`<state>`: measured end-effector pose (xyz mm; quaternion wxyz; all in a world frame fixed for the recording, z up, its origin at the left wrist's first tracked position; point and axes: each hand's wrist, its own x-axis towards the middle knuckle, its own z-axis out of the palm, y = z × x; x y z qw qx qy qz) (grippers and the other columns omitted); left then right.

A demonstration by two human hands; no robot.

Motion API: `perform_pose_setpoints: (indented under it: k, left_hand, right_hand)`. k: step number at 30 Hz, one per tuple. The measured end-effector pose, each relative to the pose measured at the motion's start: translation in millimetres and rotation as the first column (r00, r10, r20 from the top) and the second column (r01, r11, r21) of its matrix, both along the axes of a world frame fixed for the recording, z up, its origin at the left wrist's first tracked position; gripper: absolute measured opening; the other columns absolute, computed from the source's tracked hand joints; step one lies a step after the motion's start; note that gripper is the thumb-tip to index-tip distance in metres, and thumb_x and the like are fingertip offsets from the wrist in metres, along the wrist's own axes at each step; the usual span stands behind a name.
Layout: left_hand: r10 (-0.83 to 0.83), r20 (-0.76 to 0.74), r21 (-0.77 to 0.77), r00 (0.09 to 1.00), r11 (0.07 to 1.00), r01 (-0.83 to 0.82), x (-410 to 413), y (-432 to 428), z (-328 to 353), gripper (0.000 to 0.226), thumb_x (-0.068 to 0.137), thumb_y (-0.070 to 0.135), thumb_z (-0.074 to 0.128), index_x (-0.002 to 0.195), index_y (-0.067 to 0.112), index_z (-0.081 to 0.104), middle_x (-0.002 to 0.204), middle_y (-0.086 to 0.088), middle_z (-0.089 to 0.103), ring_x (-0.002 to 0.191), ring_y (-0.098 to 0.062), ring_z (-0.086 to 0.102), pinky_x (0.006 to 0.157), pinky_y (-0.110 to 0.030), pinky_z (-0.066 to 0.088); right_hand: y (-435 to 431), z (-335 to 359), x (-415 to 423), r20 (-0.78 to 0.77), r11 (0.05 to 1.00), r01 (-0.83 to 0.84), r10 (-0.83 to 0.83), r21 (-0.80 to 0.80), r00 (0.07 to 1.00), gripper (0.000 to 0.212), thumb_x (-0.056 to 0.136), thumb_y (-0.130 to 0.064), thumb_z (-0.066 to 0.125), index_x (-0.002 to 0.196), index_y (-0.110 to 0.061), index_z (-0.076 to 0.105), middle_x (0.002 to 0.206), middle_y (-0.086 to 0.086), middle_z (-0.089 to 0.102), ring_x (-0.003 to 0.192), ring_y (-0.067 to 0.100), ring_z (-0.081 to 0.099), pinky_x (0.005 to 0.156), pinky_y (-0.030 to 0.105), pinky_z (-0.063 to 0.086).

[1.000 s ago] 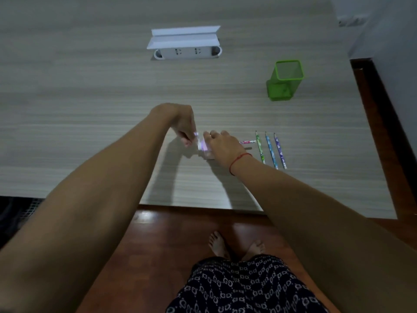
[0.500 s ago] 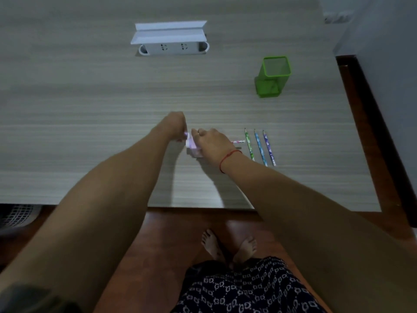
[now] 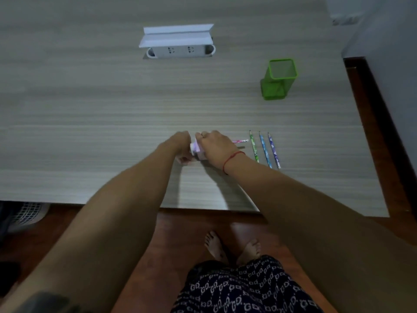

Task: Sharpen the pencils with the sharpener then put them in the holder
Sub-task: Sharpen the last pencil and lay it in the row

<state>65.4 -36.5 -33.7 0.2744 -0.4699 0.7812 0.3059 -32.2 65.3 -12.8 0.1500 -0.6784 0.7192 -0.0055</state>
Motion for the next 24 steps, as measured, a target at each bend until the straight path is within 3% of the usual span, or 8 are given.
perform_pose_setpoints:
  k: [3, 7, 9, 13, 16, 19, 21, 24]
  left_hand:
    - [-0.104, -0.091, -0.241, 0.990, 0.967, 0.080, -3, -15, 9, 0.012, 0.074, 0.006, 0.068, 0.073, -0.003, 0.075, 0.065, -0.020, 0.072, 0.071, -0.027, 0.074, 0.075, -0.038, 0.060]
    - [-0.169, -0.090, -0.241, 0.982, 0.960, 0.143, -7, -32, 40, 0.010, 0.073, 0.006, 0.067, 0.071, 0.005, 0.076, 0.034, 0.010, 0.057, 0.043, 0.000, 0.059, 0.071, -0.025, 0.054]
    - [-0.182, -0.038, -0.127, 0.983, 0.976, 0.176, -8, -34, 58, 0.008, 0.076, 0.008, 0.069, 0.074, 0.006, 0.076, 0.045, 0.009, 0.066, 0.054, -0.008, 0.064, 0.072, -0.023, 0.054]
    - [0.026, 0.049, 0.347, 0.998, 0.937, -0.041, -2, -16, 62, 0.020, 0.078, 0.009, 0.075, 0.093, -0.004, 0.072, 0.071, -0.006, 0.076, 0.066, -0.009, 0.073, 0.071, -0.016, 0.059]
    - [0.006, 0.150, 0.440, 0.989, 0.895, -0.072, 2, 4, 31, 0.019, 0.078, 0.014, 0.076, 0.089, -0.001, 0.072, 0.077, -0.006, 0.077, 0.072, -0.008, 0.074, 0.074, -0.013, 0.057]
    - [0.005, 0.118, 0.146, 0.993, 0.989, -0.022, 0, 5, 3, 0.024, 0.085, 0.015, 0.067, 0.062, 0.009, 0.061, 0.039, 0.006, 0.062, 0.040, 0.004, 0.059, 0.050, -0.004, 0.045]
    - [-0.044, 0.032, -0.212, 0.999, 0.976, 0.049, -3, -1, 1, 0.016, 0.075, 0.016, 0.075, 0.070, 0.002, 0.071, 0.061, -0.009, 0.072, 0.064, -0.013, 0.071, 0.063, -0.018, 0.051]
    - [-0.052, -0.078, -0.395, 0.996, 0.918, 0.017, -8, -7, 11, 0.021, 0.072, 0.009, 0.073, 0.089, -0.005, 0.073, 0.091, -0.027, 0.071, 0.090, -0.034, 0.069, 0.077, -0.034, 0.052]
  right_hand:
    - [1, -2, -1, -0.037, 1.000, -0.006, 0.006, -0.013, 0.999, 0.040, 0.097, -0.021, 0.042, 0.134, -0.006, 0.043, 0.128, 0.013, 0.055, 0.117, 0.034, 0.053, 0.087, 0.041, 0.047]
    - [0, 1, -3, -0.027, 1.000, -0.010, 0.010, 0.020, 1.000, 0.043, 0.093, -0.026, 0.051, 0.131, -0.006, 0.045, 0.125, 0.013, 0.057, 0.113, 0.036, 0.056, 0.085, 0.041, 0.048]
    - [-1, 2, -4, -0.015, 1.000, -0.014, 0.014, 0.028, 1.000, 0.043, 0.091, -0.025, 0.054, 0.129, -0.006, 0.046, 0.124, 0.014, 0.057, 0.112, 0.036, 0.057, 0.085, 0.041, 0.049]
    - [-2, 1, -3, 0.007, 1.000, -0.001, 0.001, 0.015, 1.000, 0.035, 0.089, -0.025, 0.056, 0.120, -0.008, 0.053, 0.121, 0.013, 0.060, 0.110, 0.035, 0.058, 0.083, 0.039, 0.048]
    - [-5, 3, -1, 0.040, 1.000, 0.015, -0.016, 0.013, 0.999, 0.030, 0.089, -0.026, 0.052, 0.114, -0.010, 0.058, 0.118, 0.012, 0.063, 0.108, 0.034, 0.059, 0.082, 0.036, 0.048]
    - [-2, 4, -1, 0.059, 0.999, 0.039, -0.039, -0.001, 0.997, 0.032, 0.090, -0.021, 0.048, 0.117, -0.006, 0.056, 0.120, 0.015, 0.061, 0.110, 0.034, 0.057, 0.085, 0.037, 0.047]
    - [1, 6, -3, 0.073, 0.998, 0.062, -0.062, 0.009, 0.995, 0.034, 0.092, -0.019, 0.045, 0.120, -0.002, 0.053, 0.123, 0.018, 0.059, 0.113, 0.036, 0.055, 0.087, 0.039, 0.046]
    - [0, 7, 0, 0.055, 0.998, 0.057, -0.058, 0.024, 0.997, 0.037, 0.094, -0.024, 0.046, 0.124, -0.002, 0.052, 0.125, 0.018, 0.059, 0.115, 0.036, 0.055, 0.088, 0.040, 0.046]
